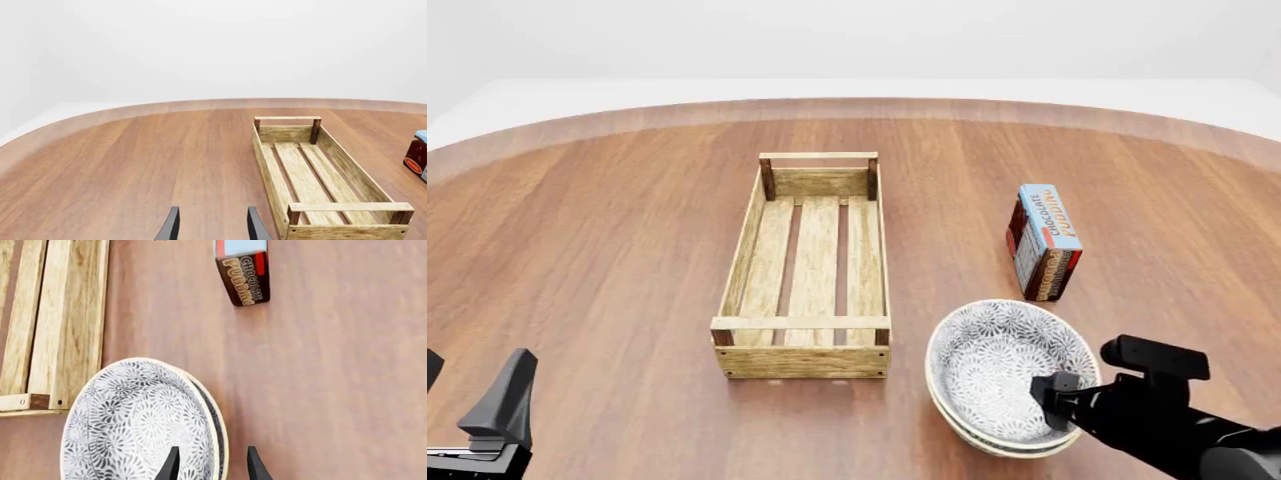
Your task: Stack the left bowl on the right bowl and place them in the tray.
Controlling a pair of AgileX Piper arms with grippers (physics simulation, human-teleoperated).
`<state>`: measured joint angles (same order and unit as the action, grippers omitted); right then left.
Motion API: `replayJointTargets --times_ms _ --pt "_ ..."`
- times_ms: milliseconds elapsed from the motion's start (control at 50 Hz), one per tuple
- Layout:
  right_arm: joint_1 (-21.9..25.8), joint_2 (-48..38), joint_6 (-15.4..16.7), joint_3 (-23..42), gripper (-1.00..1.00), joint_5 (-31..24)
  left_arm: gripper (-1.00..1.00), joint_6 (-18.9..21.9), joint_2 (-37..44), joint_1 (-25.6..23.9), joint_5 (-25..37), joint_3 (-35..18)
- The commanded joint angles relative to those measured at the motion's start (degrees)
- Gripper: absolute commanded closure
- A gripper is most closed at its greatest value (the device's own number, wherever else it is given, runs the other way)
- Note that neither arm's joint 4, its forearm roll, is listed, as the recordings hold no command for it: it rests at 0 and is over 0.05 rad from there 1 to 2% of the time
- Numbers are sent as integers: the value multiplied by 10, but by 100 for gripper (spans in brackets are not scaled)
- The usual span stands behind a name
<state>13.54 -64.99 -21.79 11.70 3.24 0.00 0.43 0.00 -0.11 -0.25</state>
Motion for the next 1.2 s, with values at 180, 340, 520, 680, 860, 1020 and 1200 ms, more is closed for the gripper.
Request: replayJointTargets --times_ms 180,340,520,680,860,1020,1200 --pt "12 -43 -6 -14 100 44 -100 0 0 0 0 0" --pt "16 -27 -2 -7 100 26 -100 0 0 0 0 0" --pt "2 54 19 22 100 -63 -100 0 0 0 0 0" --pt "-13 158 48 74 100 -183 -100 0 0 0 0 0" --pt "-15 215 83 157 100 -274 -100 0 0 0 0 0" --pt "-6 215 107 203 100 -295 -100 0 0 0 0 0" --pt "28 201 122 278 100 -320 -100 0 0 0 0 0"
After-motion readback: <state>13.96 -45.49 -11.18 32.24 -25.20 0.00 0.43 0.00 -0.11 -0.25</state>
